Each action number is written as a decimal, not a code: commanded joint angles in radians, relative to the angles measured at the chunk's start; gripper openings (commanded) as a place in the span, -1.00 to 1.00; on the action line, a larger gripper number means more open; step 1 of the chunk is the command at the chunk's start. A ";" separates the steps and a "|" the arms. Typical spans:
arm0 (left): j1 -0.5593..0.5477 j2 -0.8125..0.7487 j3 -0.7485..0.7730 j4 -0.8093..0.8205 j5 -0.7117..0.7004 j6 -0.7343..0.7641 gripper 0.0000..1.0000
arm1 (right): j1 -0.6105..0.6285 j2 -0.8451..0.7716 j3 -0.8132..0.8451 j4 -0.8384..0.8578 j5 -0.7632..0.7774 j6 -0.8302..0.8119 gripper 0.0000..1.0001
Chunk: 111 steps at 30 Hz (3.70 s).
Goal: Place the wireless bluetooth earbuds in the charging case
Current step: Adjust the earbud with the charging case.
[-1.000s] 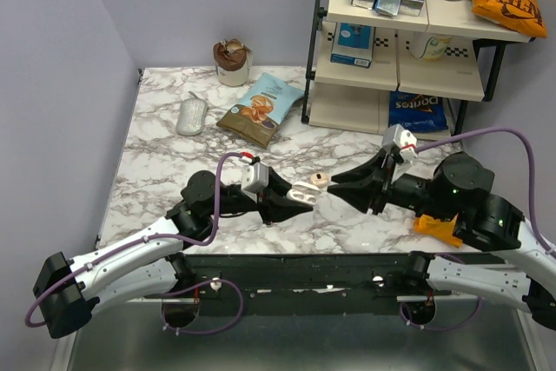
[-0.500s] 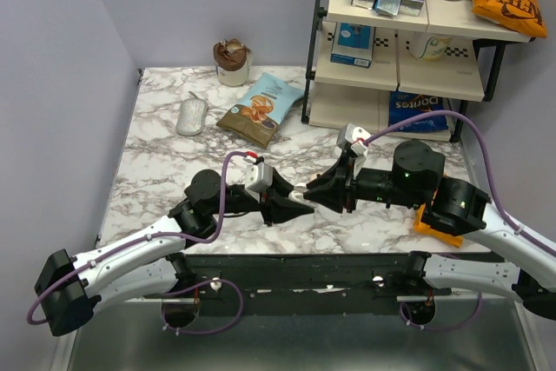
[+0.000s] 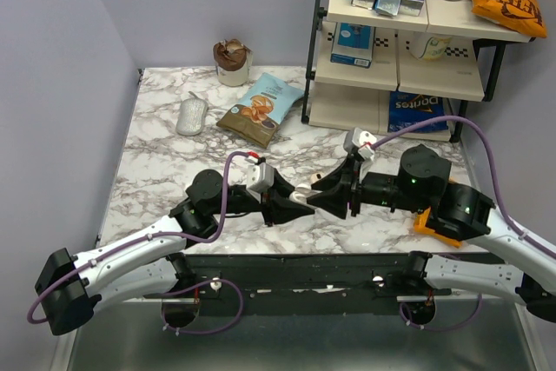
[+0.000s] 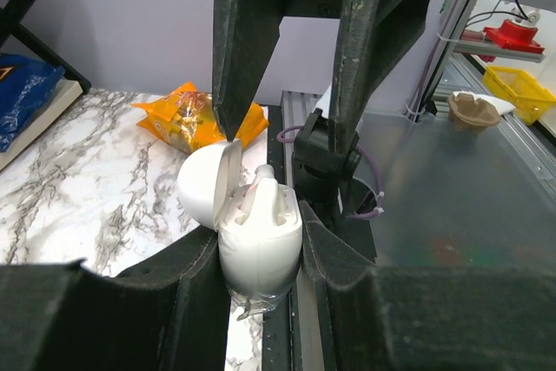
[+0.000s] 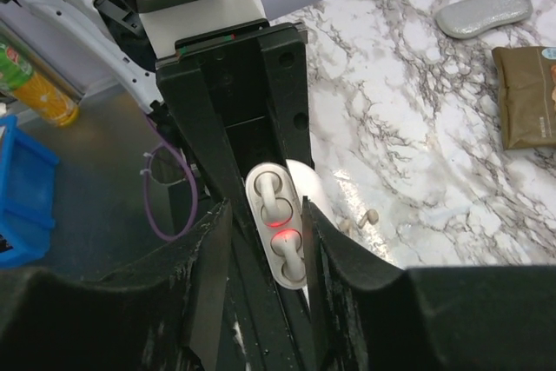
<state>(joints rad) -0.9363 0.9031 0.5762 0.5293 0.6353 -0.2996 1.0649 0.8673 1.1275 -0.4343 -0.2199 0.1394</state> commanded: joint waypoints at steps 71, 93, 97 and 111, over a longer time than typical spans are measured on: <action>-0.012 0.011 0.044 0.023 -0.019 -0.013 -1.00 | -0.002 -0.059 -0.103 0.100 0.025 0.025 -0.99; -0.012 0.016 0.044 0.116 0.067 -0.061 -1.00 | 0.000 -0.044 -0.113 0.057 -0.061 -0.098 -0.99; -0.012 0.017 0.047 0.124 0.076 -0.061 -1.00 | 0.001 -0.039 -0.097 0.028 -0.081 -0.126 -0.99; -0.012 0.017 0.036 0.120 0.061 -0.055 -1.00 | 0.001 -0.044 -0.037 0.008 -0.019 -0.078 -0.11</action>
<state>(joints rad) -0.9440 0.9356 0.5953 0.5789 0.6888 -0.3595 1.0660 0.8345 1.0470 -0.3721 -0.2764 0.0414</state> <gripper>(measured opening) 0.372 0.398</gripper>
